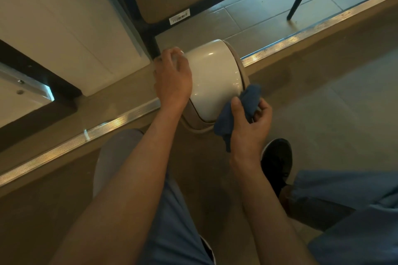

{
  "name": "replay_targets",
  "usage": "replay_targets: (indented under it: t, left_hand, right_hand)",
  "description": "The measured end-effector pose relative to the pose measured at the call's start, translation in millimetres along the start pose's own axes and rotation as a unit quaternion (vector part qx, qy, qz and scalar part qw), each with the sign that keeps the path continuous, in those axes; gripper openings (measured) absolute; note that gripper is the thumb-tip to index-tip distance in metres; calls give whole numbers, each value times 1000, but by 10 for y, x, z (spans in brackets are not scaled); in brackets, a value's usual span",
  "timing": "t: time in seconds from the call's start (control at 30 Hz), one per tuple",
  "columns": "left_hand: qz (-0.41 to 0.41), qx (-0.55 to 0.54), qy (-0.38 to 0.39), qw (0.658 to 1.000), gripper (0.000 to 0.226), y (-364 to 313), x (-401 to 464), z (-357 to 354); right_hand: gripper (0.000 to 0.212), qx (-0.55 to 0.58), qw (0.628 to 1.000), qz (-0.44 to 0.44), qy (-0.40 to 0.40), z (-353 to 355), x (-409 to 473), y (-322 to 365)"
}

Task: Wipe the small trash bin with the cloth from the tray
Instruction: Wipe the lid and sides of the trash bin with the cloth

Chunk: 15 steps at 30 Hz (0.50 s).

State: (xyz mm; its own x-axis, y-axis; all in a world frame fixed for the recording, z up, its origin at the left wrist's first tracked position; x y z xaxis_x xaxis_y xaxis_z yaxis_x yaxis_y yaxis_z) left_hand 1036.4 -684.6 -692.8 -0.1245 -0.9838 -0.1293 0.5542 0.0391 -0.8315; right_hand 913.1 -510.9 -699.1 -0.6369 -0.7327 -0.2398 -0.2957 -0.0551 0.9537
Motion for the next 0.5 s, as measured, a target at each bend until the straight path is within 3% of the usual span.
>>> replay_targets:
  t: [0.13,0.23,0.37,0.5]
  left_hand:
    - [-30,-67,-18,997,33,-64,-179,270]
    - [-40,-175,-16,984,32,-81,-521,406]
    - [-26,-324,55,944,45,-21,-851,415]
    - [25,-433,36,900,44,113,-911,480]
  right_hand:
    - [36,-15,991,2,130,-238,111,360]
    - [33,-75,967,12,244,-535,204,635]
    - [37,-191,890,21,413,-1026,228,819]
    - [33,-240,814,-6,530,-1409,164,730]
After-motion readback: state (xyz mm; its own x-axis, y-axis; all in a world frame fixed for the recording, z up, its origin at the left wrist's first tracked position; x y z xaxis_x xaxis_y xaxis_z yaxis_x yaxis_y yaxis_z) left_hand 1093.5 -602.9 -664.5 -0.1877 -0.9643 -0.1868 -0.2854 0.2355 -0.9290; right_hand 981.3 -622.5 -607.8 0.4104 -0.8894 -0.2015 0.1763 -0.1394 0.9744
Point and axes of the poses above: each hand's wrist, its own x-axis towards the middle knuckle, its own z-axis out of the back of the hand, y = z × x, the point moved 5 cm from there along x, towards the middle knuckle, and after that the axes turned 13 degrees about y, right-handed, at the moved point
